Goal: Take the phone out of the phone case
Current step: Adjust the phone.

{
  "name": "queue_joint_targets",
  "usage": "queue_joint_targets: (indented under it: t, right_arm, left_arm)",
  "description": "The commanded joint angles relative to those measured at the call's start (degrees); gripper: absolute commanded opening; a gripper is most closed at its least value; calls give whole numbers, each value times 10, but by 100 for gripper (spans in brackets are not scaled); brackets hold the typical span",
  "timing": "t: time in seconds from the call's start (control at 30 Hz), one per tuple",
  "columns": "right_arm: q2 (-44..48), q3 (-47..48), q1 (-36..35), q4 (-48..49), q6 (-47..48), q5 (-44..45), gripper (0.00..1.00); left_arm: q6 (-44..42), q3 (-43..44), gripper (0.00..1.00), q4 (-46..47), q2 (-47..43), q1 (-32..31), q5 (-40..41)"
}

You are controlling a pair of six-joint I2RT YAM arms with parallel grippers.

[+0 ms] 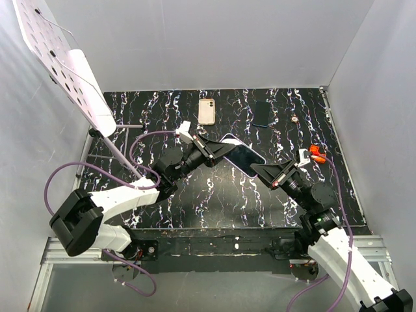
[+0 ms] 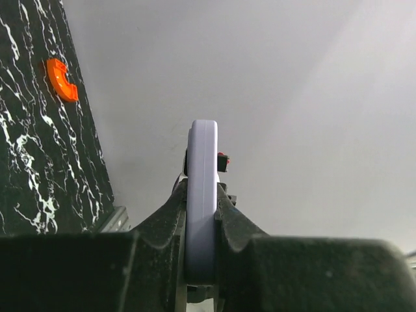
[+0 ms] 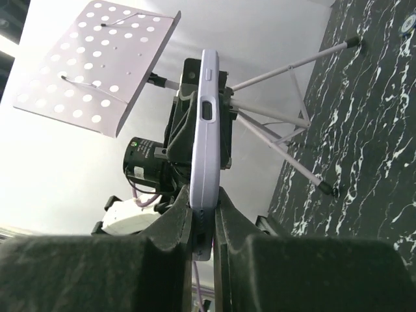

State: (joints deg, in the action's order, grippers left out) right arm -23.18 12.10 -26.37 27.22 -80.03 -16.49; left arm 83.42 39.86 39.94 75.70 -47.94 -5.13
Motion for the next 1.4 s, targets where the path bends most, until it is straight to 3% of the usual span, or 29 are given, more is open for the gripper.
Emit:
queue_joint_targets:
  t: [0.0, 0.07, 0.17, 0.3, 0.4, 0.6, 0.7, 0.87, 1.23, 1.3, 1.37]
  right_arm:
    - [-19, 17, -3, 6, 46, -53, 4]
    - [-35, 65, -2, -109, 125, -96, 25]
    - [-75, 165, -2, -295, 266, -144, 49]
    - [-152, 246, 1, -379, 374, -265, 63]
    - [-200, 285, 1, -417, 422, -346, 63]
    - [-191, 259, 1, -294, 395, -431, 63]
    - [-188, 239, 1, -236, 364, -439, 61]
    - [-187, 192, -6, -64, 255, -441, 52]
    - [-190, 196, -40, -46, 244, -389, 47]
    - [-195, 195, -51, -43, 245, -381, 42]
    - [-197, 194, -54, -40, 245, -363, 25]
  left_arm:
    - [-2, 11, 0, 51, -6, 9, -23]
    - [-27, 17, 0, 44, -9, 21, -48]
    - [-110, 55, 0, -14, -16, 48, -142]
    - [-224, 122, 0, -127, -17, 77, -294]
    - [-240, 148, 0, -145, -13, 97, -396]
    - [-137, 163, 0, -38, 38, 109, -552]
    - [-110, 152, 0, -5, 39, 109, -567]
    - [-143, 170, 0, -67, 38, 109, -573]
    - [-139, 211, 0, -94, 52, 109, -550]
    - [-138, 215, 0, -101, 52, 109, -541]
    - [-137, 216, 0, -114, 50, 109, -529]
